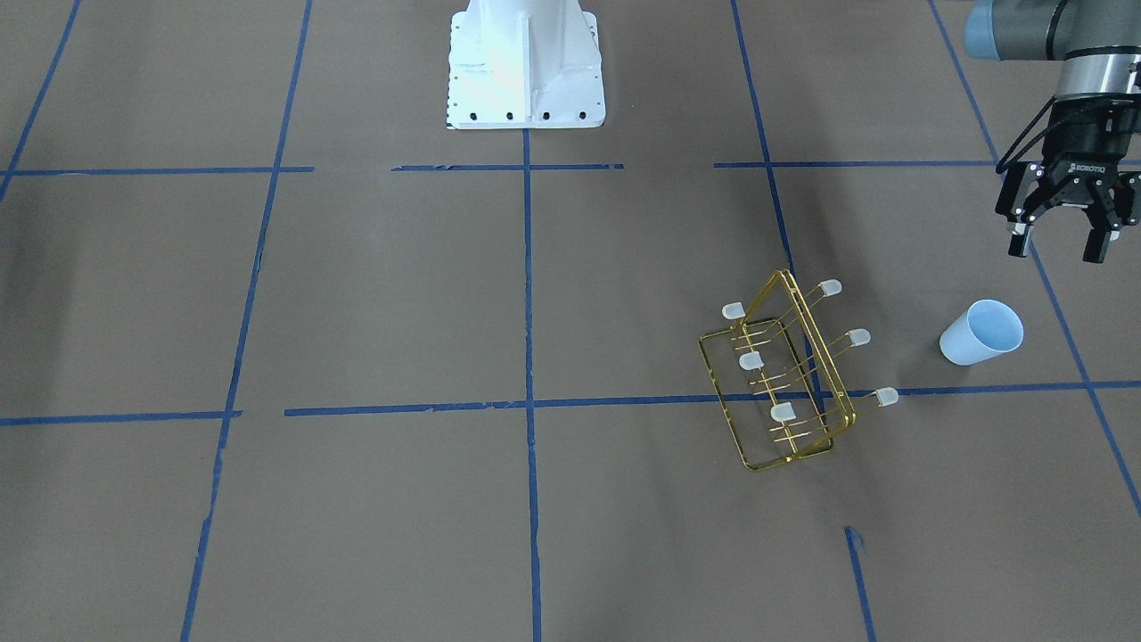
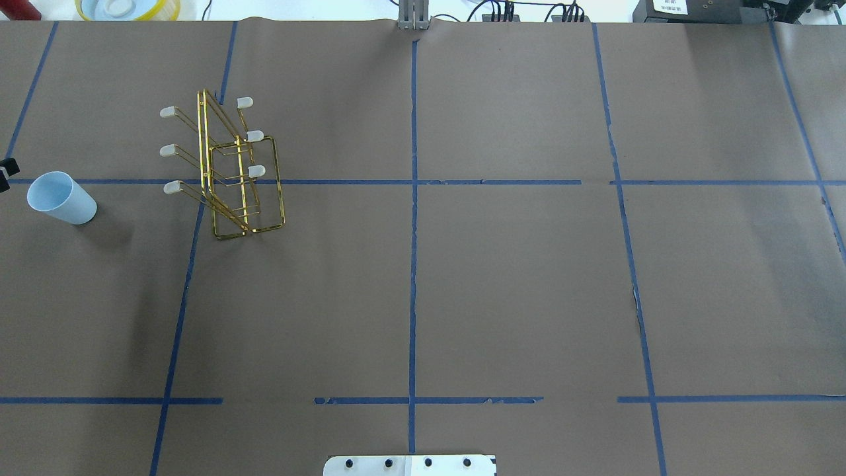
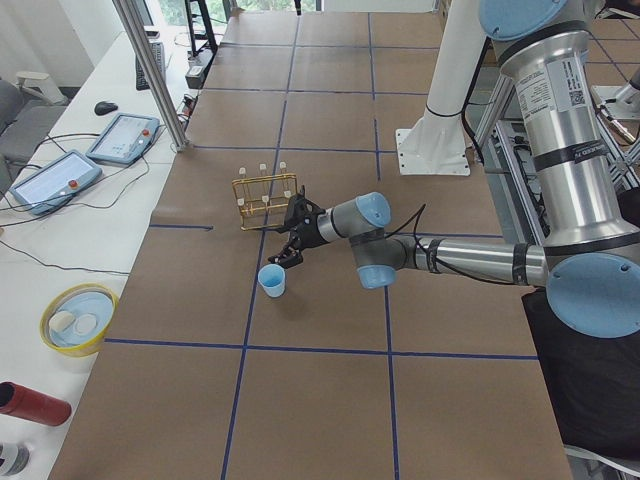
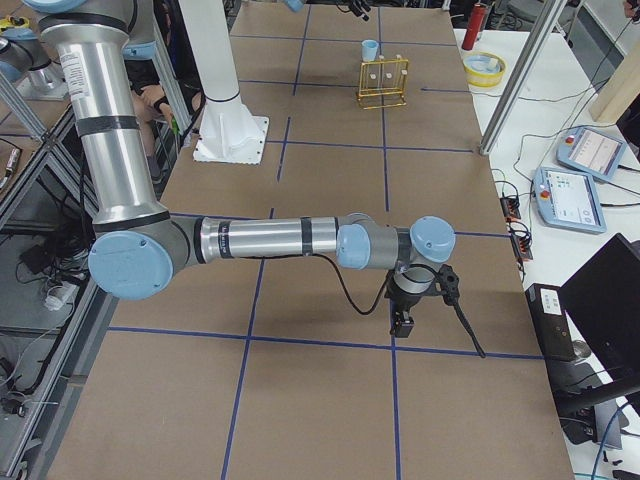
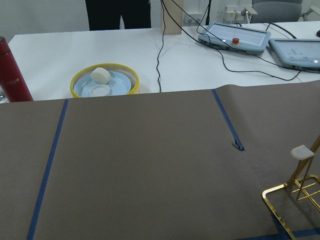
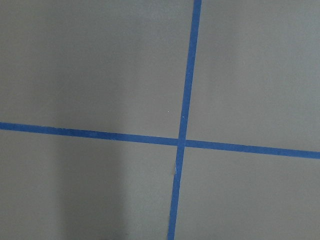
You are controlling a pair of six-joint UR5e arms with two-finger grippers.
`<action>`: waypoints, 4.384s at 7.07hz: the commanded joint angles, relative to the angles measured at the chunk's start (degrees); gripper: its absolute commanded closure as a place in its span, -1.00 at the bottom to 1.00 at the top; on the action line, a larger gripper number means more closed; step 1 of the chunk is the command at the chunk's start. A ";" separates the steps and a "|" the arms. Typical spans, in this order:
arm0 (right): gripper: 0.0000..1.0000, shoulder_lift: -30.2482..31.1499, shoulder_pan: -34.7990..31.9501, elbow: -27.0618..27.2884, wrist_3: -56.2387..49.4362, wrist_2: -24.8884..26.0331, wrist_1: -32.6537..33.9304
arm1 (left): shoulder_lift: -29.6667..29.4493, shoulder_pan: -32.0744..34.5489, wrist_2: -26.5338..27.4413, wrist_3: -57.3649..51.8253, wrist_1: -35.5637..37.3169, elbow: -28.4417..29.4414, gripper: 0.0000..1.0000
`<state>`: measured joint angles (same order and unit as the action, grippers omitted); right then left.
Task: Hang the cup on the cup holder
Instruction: 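Move the left gripper to the light blue cup and grasp its rim, then hold the light blue cup with the left gripper, adjusting grip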
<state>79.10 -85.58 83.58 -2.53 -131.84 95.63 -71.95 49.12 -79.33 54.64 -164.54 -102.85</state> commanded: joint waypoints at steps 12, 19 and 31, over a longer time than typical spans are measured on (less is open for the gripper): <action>-1.00 0.00 -0.03 0.00 -0.02 0.00 0.00 | -5.56 -16.87 25.01 3.10 -16.16 19.25 -1.00; -1.00 0.00 -0.03 0.00 -0.02 0.00 0.00 | -11.89 -16.96 21.69 4.51 -16.16 27.61 -1.00; -1.00 0.00 -0.03 0.00 -0.02 0.00 0.00 | -14.88 -15.55 17.38 4.86 -16.25 32.36 -0.93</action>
<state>79.10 -85.60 83.58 -2.55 -131.84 95.62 -86.80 33.30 -60.96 59.41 -180.85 -70.50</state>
